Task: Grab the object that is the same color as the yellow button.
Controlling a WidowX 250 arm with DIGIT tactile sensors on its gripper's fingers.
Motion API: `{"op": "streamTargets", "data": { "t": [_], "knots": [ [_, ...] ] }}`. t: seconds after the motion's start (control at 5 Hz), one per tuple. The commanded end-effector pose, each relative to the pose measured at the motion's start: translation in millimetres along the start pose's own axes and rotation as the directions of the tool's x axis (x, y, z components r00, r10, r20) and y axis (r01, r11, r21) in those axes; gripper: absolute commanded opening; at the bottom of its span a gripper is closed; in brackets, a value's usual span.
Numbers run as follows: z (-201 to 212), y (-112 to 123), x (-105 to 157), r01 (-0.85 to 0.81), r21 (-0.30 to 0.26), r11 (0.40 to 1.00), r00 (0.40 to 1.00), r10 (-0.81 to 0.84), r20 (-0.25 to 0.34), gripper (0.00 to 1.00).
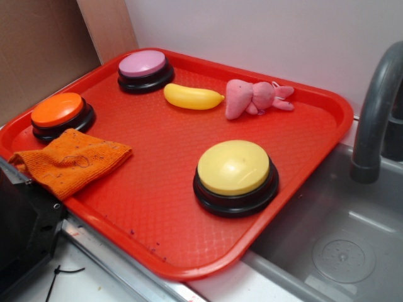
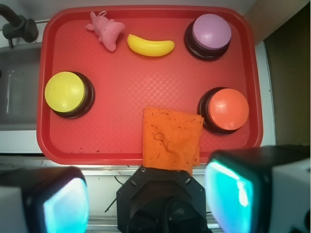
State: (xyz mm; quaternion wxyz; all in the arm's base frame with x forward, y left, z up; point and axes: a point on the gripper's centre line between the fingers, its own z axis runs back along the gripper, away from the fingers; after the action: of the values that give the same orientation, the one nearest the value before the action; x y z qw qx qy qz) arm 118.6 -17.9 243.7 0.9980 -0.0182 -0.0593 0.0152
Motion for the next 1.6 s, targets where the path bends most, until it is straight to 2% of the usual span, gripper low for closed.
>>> {"op": "streamTargets", "data": {
  "t": [0.0, 0.2, 0.4, 0.6, 0.8, 1.0, 1.2, 1.4],
  "knots": [
    [0.0, 0.0, 0.0, 0.0, 0.0, 1.0, 1.0, 0.0, 0.0, 1.0],
    [-7.1, 5.5, 5.1, -0.153, -0.039, 0.988, 0.988, 0.153, 0.0, 1.0],
    [-20.5, 12.0, 15.2, -0.349, -0.043, 0.936, 0.937, 0.35, 0.014, 1.0],
    [-39.1, 18.9, 31.2, -0.568, -0.003, 0.823, 0.823, 0.568, 0.029, 1.0],
    [-57.8, 24.0, 53.0, -0.749, -0.021, 0.662, 0.656, 0.746, 0.115, 1.0],
    [-82.0, 30.7, 80.7, -0.883, -0.063, 0.465, 0.445, 0.873, 0.202, 1.0],
    [-107.2, 41.6, 103.0, -0.944, -0.071, 0.322, 0.299, 0.927, 0.225, 1.0],
    [-131.4, 47.7, 120.2, -0.955, -0.06, 0.291, 0.271, 0.936, 0.225, 1.0]
  ]
}}
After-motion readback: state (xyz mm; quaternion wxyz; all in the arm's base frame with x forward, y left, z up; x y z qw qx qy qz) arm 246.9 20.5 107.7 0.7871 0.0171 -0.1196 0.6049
